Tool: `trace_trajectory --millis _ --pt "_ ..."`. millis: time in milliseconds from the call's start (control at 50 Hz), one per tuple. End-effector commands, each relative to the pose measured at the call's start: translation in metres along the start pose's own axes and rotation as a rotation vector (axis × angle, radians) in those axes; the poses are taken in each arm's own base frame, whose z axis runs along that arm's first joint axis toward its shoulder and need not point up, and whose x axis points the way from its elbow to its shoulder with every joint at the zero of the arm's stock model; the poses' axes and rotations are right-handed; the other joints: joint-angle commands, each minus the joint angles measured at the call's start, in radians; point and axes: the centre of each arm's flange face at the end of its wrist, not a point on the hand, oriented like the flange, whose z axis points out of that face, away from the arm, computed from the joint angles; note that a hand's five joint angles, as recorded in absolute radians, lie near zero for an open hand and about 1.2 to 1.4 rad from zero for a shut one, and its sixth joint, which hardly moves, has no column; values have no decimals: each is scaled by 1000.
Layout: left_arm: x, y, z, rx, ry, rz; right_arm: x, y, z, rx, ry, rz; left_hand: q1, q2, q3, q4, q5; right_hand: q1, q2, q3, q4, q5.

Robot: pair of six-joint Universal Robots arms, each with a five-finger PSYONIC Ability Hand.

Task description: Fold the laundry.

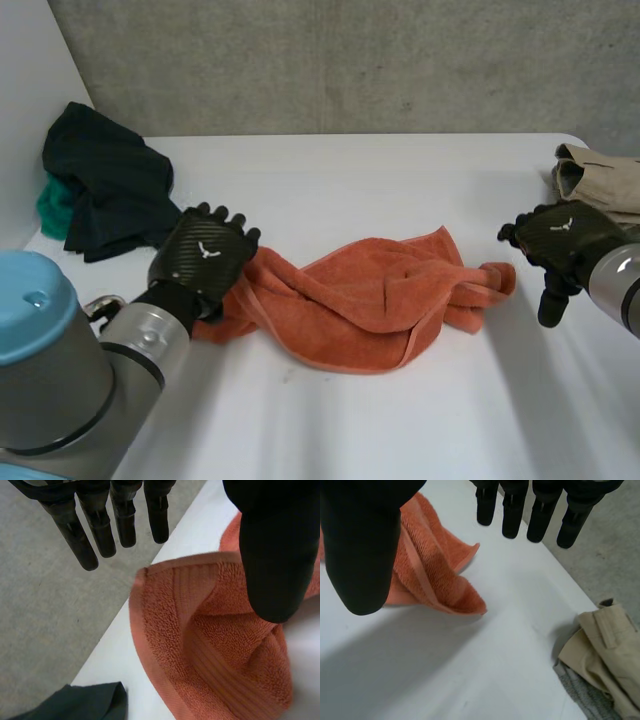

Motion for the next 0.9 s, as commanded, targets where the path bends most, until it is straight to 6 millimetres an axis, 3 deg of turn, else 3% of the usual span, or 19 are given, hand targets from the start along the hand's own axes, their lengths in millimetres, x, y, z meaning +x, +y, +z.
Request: trace_trajectory --millis 20,80,300,520,580,660,740,800,820,860,880,900 --pt "15 17 11 -10 39 115 -9 20 22 28 -33 67 142 152 151 158 163 221 207 206 210 203" --pt "17 20 13 -16 45 135 -14 28 34 22 -65 165 221 232 230 238 243 303 289 288 292 285" --pt "15 23 23 0 13 139 -22 41 62 18 -106 282 1028 1038 1037 1044 1049 518 504 503 507 500" --pt "3 22 31 13 -36 128 -30 52 91 26 -105 311 1040 1051 1049 1057 1062 526 513 512 515 509" --pt "0 20 33 19 -50 123 -29 53 97 39 -96 308 1040 1051 1049 1057 1062 688 674 673 677 670" --pt "-7 15 35 33 -72 97 -28 50 99 52 -87 300 1040 1051 1049 1057 1062 1094 1081 1079 1083 1077" --pt "-25 -3 35 73 -132 32 -19 47 98 54 -52 295 1040 1051 1049 1057 1062 1095 1081 1080 1084 1077" --pt "-44 -23 26 114 -189 -33 -8 33 90 96 -18 277 1040 1051 1049 1057 1062 1095 1081 1080 1084 1077" --pt "-53 -36 18 136 -208 -59 10 8 72 170 33 252 1040 1051 1049 1057 1062 1095 1081 1080 1084 1077" --pt "-66 -49 8 154 -227 -81 25 -18 46 239 77 204 1040 1051 1049 1057 1062 1095 1081 1080 1084 1077" --pt "-71 -54 4 164 -236 -90 39 -41 18 281 114 140 1040 1051 1049 1057 1062 1095 1081 1080 1084 1077" --pt "-84 -64 -6 172 -257 -104 45 -52 4 299 130 102 1040 1051 1049 1057 1062 1095 1081 1080 1084 1077"
